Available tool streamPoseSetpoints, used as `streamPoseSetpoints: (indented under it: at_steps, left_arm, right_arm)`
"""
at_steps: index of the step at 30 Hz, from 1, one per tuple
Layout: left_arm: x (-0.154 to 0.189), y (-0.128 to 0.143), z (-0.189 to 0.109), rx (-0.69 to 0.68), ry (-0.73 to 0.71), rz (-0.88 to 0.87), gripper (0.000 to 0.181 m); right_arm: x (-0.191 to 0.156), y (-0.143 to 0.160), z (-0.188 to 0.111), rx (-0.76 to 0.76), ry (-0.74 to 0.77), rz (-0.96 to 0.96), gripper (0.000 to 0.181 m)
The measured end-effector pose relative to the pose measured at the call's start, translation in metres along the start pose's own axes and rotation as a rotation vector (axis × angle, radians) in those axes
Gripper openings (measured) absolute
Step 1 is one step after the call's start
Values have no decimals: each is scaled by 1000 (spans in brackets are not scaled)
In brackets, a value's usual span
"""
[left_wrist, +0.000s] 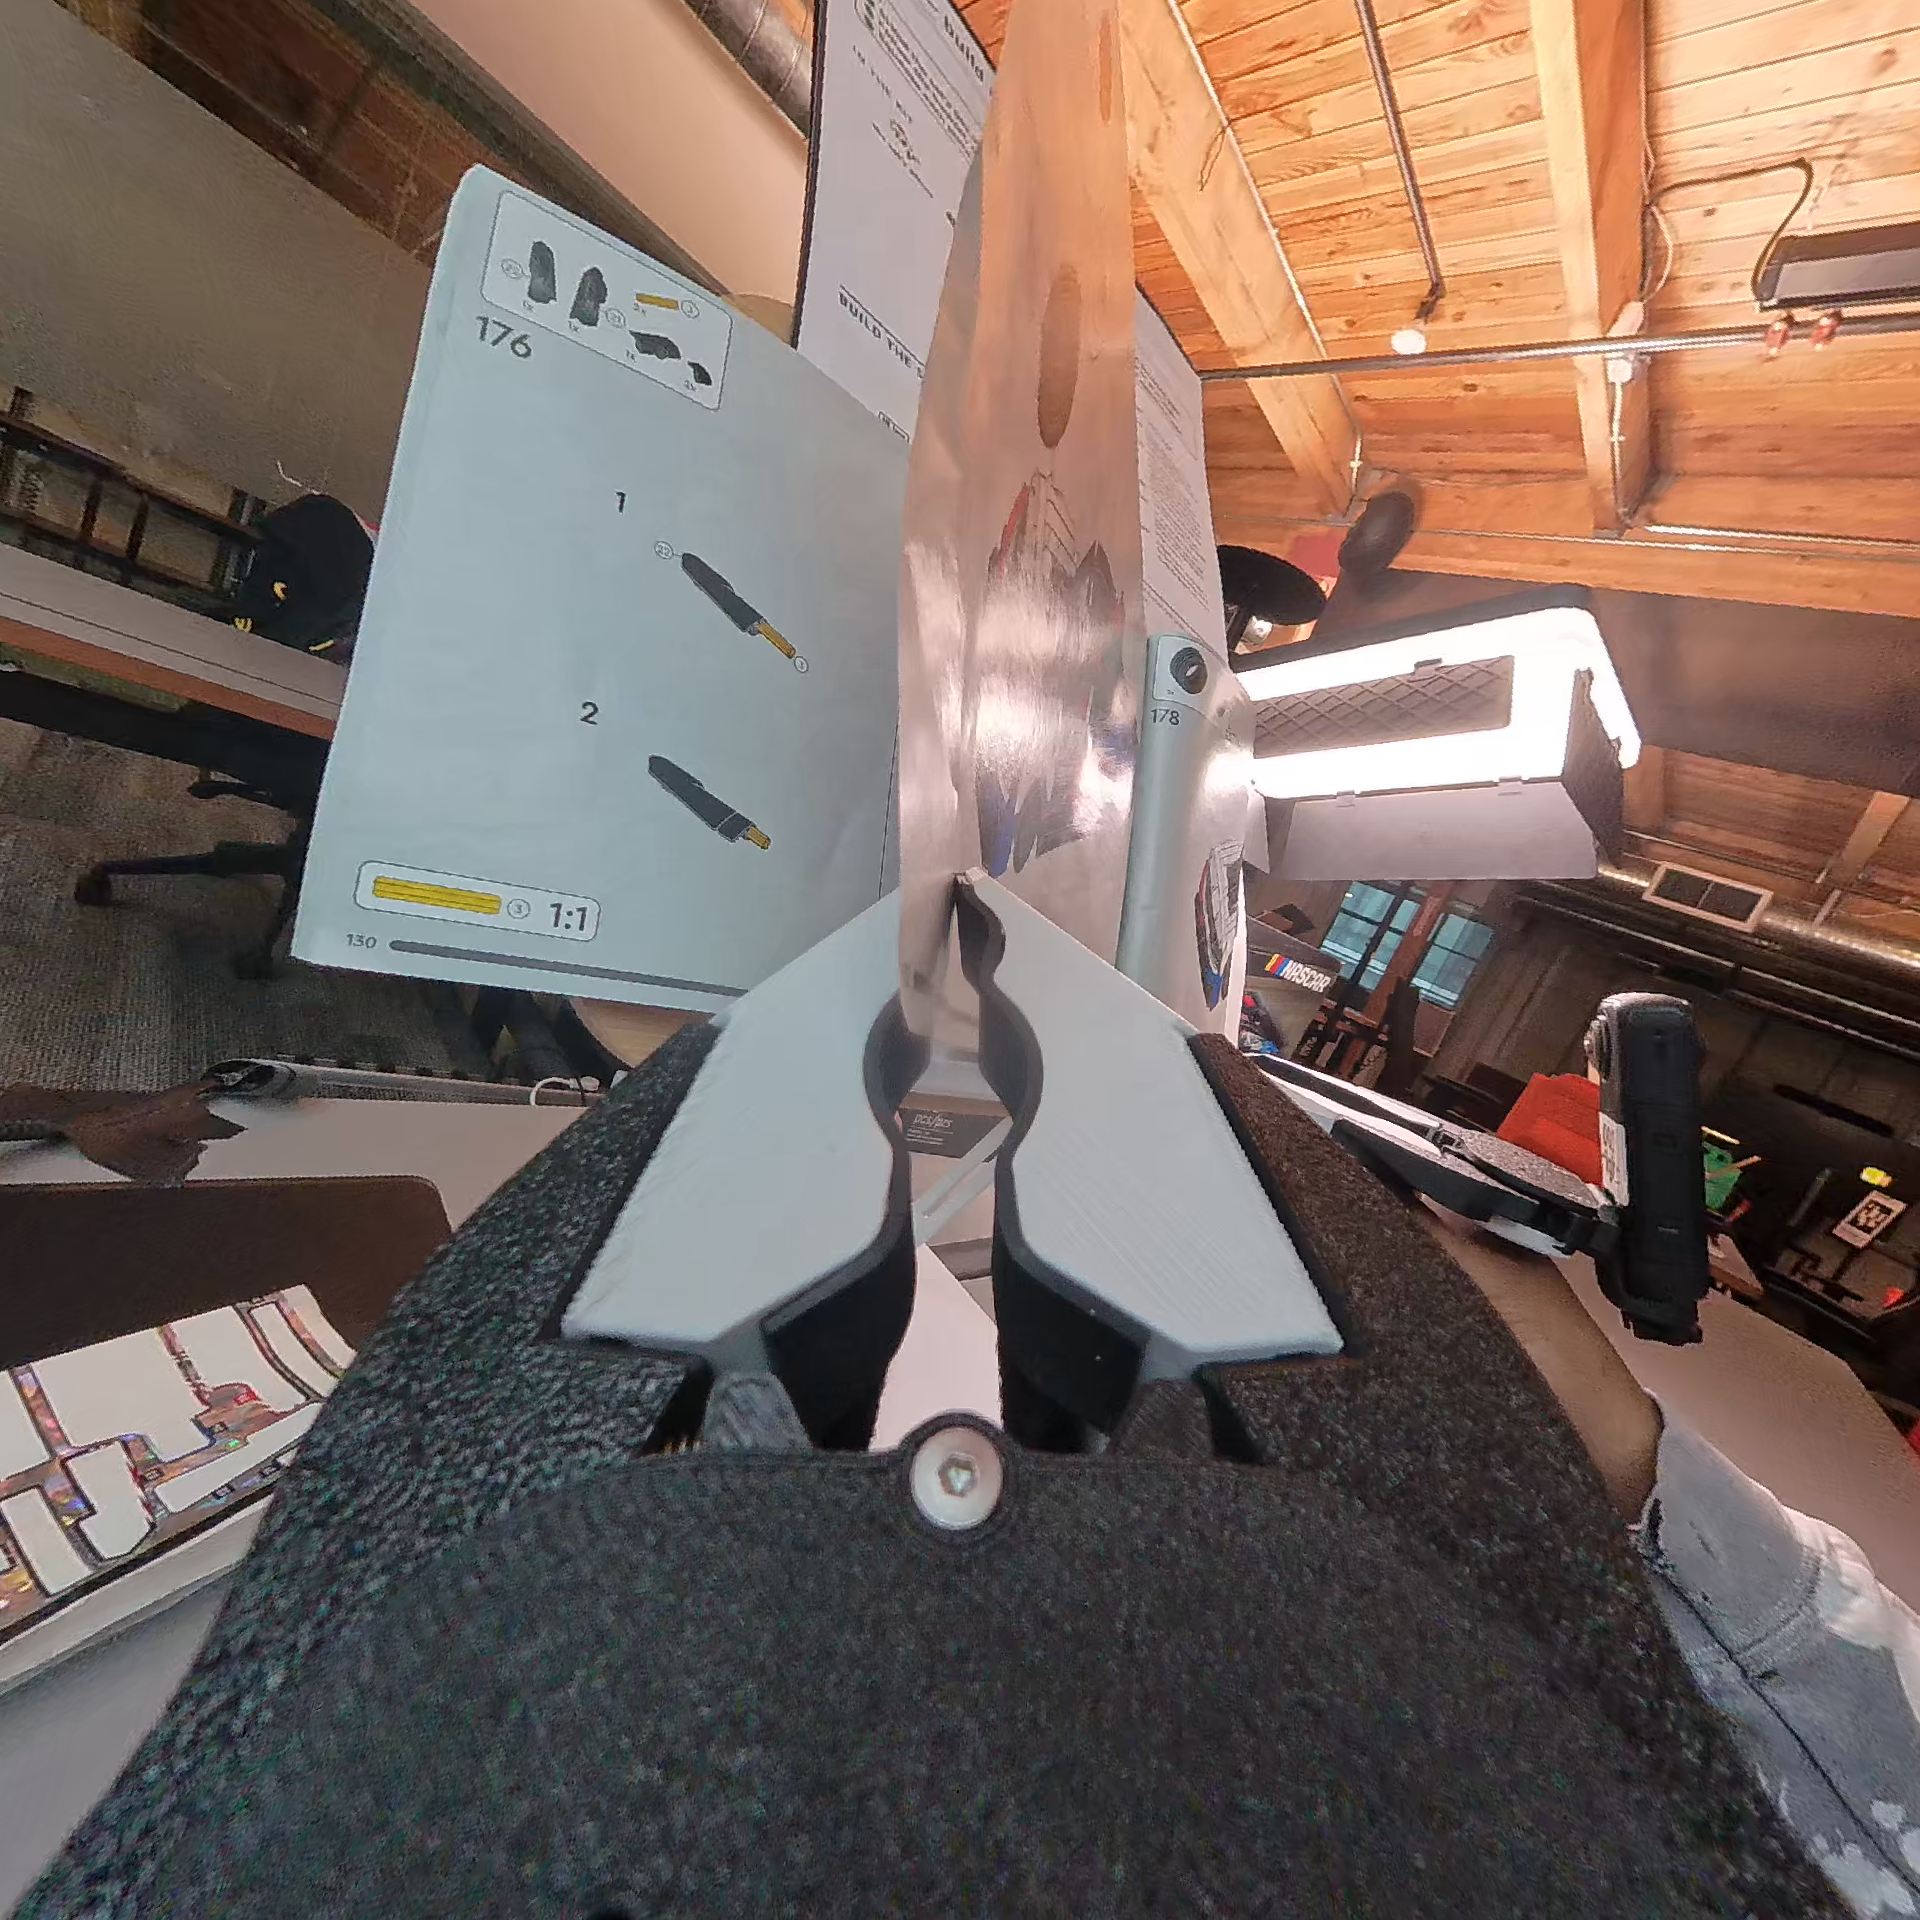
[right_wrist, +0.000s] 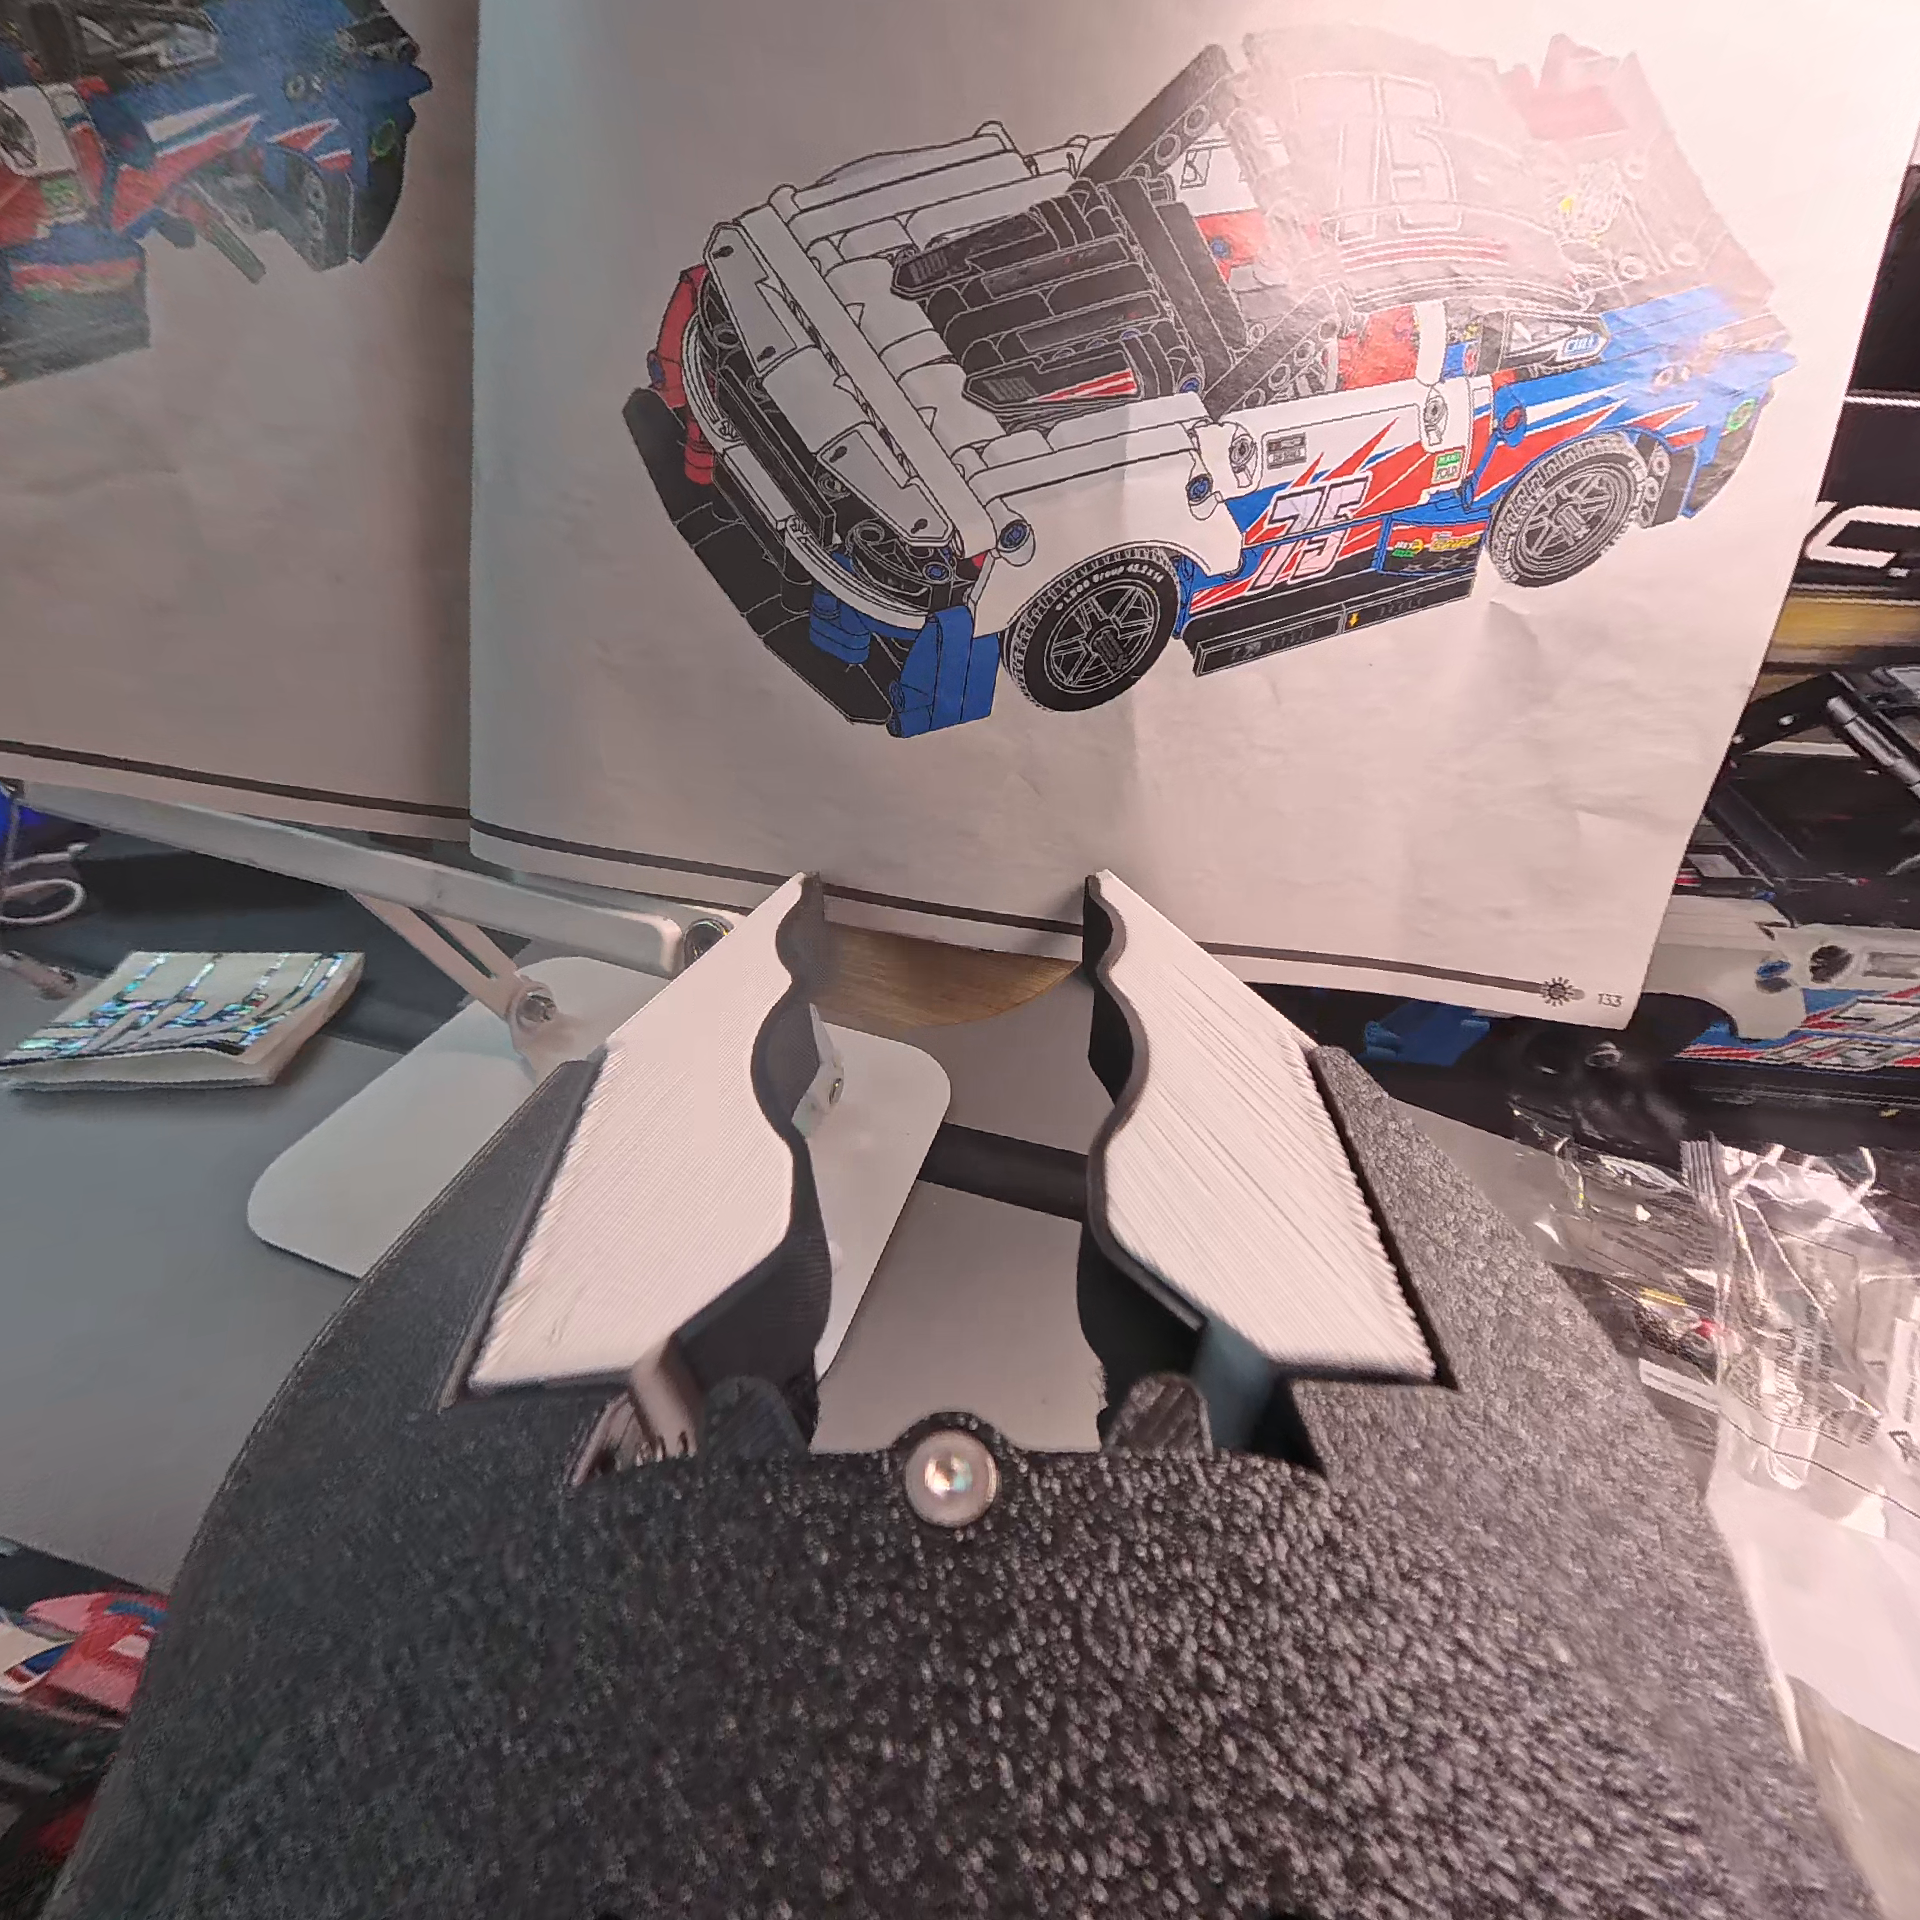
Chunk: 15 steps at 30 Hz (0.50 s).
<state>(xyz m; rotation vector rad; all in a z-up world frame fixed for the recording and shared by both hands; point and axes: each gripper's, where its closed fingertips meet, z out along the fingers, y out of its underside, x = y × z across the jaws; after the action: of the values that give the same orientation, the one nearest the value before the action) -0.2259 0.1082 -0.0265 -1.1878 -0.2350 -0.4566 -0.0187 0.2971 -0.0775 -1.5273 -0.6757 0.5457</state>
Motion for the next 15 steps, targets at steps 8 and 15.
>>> streamPoseSetpoints:
  at_steps: [8, 15]
  left_arm:
    - [0, 1, -1, -2, -2, 0, 0]
    - [4, 1, -1, -6, -10, 43, 0]
  right_arm:
    - [-2, 1, 0, -6, -11, 12, 53]
    - [-4, 1, 0, -7, -18, 24, 59]
